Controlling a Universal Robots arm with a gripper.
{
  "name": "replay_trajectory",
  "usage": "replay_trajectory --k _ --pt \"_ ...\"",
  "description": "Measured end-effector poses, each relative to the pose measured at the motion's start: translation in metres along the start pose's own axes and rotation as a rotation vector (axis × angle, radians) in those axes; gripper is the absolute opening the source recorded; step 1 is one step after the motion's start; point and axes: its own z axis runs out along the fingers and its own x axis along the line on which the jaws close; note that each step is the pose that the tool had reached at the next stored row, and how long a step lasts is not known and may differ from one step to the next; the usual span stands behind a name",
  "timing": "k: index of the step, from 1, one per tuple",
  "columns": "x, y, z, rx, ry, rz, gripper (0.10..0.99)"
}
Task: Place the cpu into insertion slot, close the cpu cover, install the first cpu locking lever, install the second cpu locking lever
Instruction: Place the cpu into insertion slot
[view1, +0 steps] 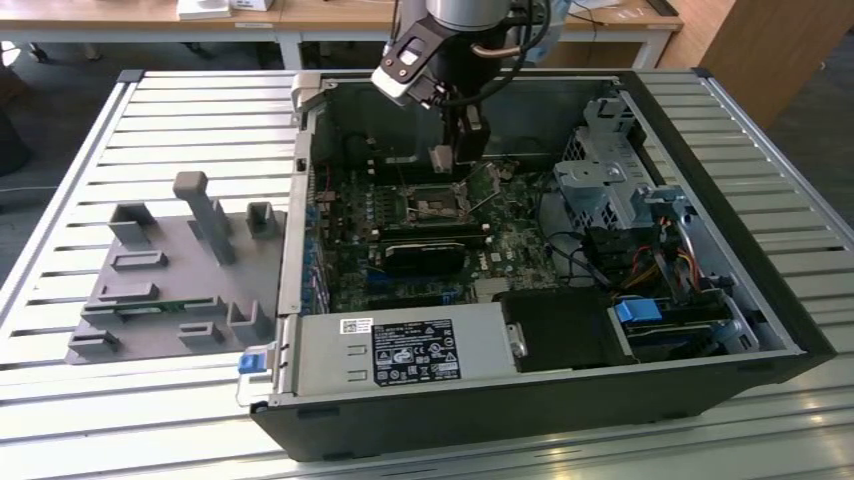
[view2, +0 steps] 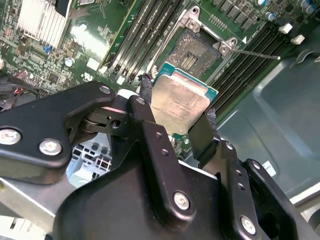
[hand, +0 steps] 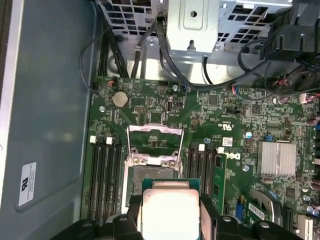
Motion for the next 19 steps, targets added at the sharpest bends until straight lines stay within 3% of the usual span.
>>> replay_trajectory --k 10,19 --pt "0.0002 -0.0006 0.0130 0.000 -0.0027 0.000 0.541" --pt "0.0002 -0.0012 0.0185 -0.001 -0.0032 0.005 0.541"
